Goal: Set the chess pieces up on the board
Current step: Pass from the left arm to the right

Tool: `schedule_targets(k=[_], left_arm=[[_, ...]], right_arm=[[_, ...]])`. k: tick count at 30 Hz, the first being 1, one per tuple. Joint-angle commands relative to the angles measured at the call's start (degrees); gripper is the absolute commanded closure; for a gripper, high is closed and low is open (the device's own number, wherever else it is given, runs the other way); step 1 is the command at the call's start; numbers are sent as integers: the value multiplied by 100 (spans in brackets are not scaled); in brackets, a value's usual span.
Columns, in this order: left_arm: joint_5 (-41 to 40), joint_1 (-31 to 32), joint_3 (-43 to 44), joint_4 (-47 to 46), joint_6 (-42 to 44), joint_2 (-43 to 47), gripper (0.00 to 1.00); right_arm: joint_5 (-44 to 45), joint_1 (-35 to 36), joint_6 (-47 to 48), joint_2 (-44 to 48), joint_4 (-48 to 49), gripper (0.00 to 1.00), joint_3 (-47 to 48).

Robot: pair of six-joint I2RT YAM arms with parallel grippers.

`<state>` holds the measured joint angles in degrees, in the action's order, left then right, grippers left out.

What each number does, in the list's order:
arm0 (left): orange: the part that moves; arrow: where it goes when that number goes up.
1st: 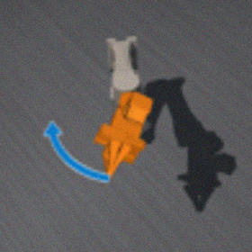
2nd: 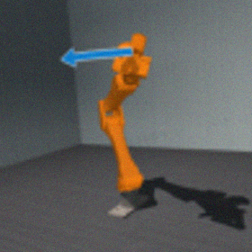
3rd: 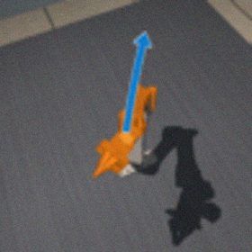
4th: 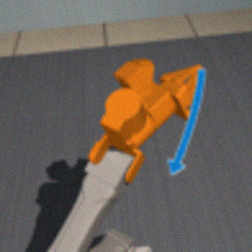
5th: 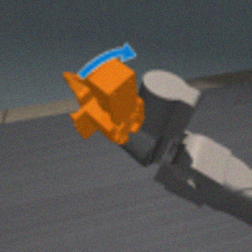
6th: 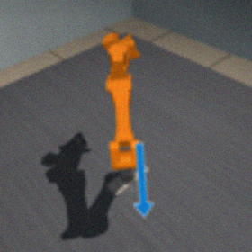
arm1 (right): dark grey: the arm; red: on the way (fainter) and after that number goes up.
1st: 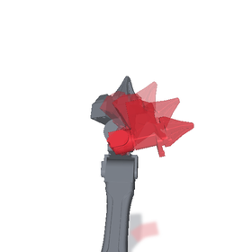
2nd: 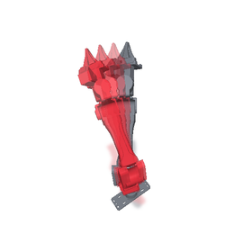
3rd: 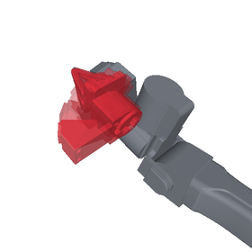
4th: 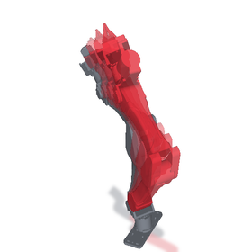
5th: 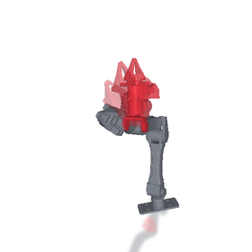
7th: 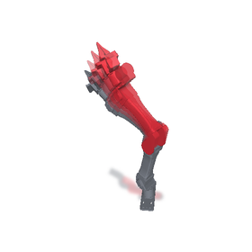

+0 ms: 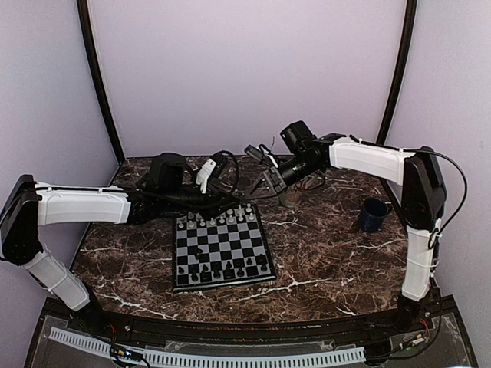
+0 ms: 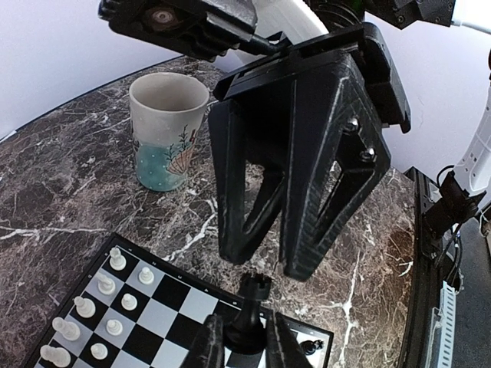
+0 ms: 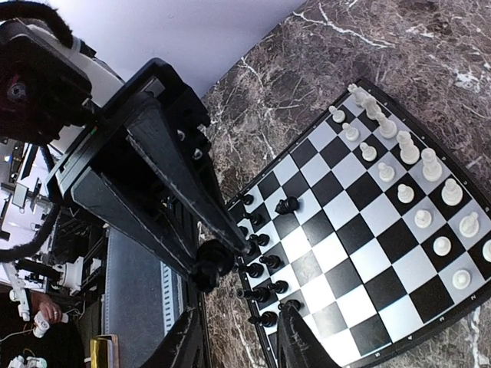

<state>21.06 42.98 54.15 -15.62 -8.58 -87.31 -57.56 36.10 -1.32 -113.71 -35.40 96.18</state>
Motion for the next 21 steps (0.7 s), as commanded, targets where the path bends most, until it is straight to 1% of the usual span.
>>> schedule_targets(k=[1,6,12,19,21], left_arm=[[148,21,8,-158,-85,-12,82],[185,43,46,-92,-56,-23,82],[187,44,34,-112,-62,-30,82],[231,60,42,-149,-74,-74,82],[224,61,39,-152,-75,-76,82]], right_arm=[[-301,145,-128,-124,182,65,354],[-357,244,-174,-198,213,67,488],[-381,275,-228,-248,270,73,436],[-295,301,-206,-286,261,77,417],[-291,309,-202,-307,248,81,432]])
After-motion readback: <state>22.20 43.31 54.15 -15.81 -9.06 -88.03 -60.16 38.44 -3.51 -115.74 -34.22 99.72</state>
